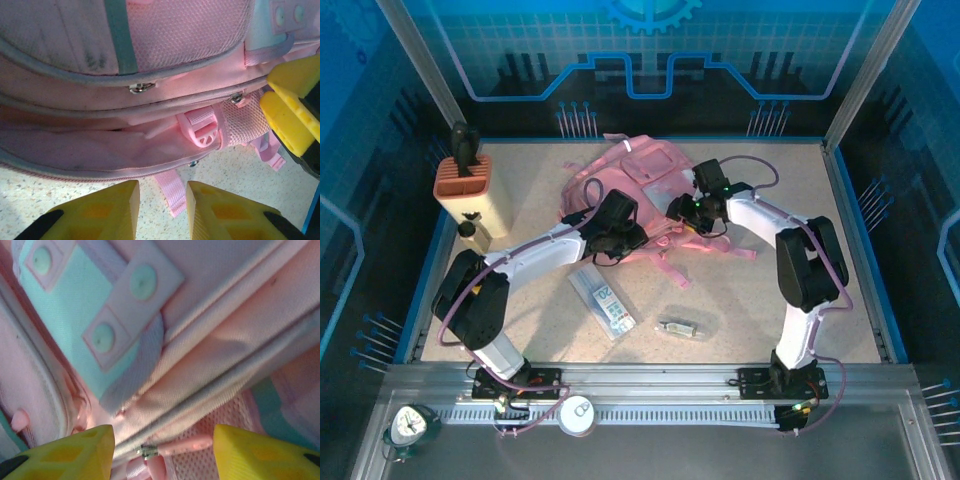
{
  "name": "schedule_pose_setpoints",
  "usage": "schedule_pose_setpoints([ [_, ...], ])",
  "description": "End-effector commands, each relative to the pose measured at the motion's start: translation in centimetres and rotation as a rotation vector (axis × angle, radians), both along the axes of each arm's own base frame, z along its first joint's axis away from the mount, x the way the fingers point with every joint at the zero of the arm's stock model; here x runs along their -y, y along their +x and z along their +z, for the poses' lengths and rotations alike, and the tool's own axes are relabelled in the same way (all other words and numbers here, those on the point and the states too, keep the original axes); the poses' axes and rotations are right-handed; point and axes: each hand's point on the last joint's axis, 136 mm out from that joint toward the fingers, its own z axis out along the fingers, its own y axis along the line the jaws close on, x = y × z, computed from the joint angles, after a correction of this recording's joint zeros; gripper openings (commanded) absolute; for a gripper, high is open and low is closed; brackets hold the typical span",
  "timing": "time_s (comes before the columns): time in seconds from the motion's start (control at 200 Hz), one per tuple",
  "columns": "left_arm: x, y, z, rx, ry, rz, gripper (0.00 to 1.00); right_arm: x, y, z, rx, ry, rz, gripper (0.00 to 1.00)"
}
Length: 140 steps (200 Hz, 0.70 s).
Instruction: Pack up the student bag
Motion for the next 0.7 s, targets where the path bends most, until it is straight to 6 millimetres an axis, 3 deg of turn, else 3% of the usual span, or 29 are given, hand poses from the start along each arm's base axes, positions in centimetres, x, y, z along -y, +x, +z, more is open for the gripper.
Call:
schedule_pose_setpoints([
  [0.0, 0.7, 0.1, -1.1, -0.025, -0.001, 0.008, 0.30, 0.0, 1.5, -0.2, -0.002, 0.038, -0.054, 0.55],
  [0.315, 0.7, -0.8, -4.3, -0.095, 0.069, -0.022, 0.24, 0.2, 3.0, -1.3, 0.017, 0.038, -0.092, 0.58],
  [0.45, 0.3, -1.3, -5.2, -0.111, 0.119, -0.034, 0.21, -0.1, 3.8, -1.5, 0.032, 0.044, -0.084, 0.43],
  [0.695, -0.8, -1.6, -5.5, -0.117, 0.186, -0.041, 0.20, -0.1, 4.0, 0.9, 0.147, 0.102, -0.099, 0.14],
])
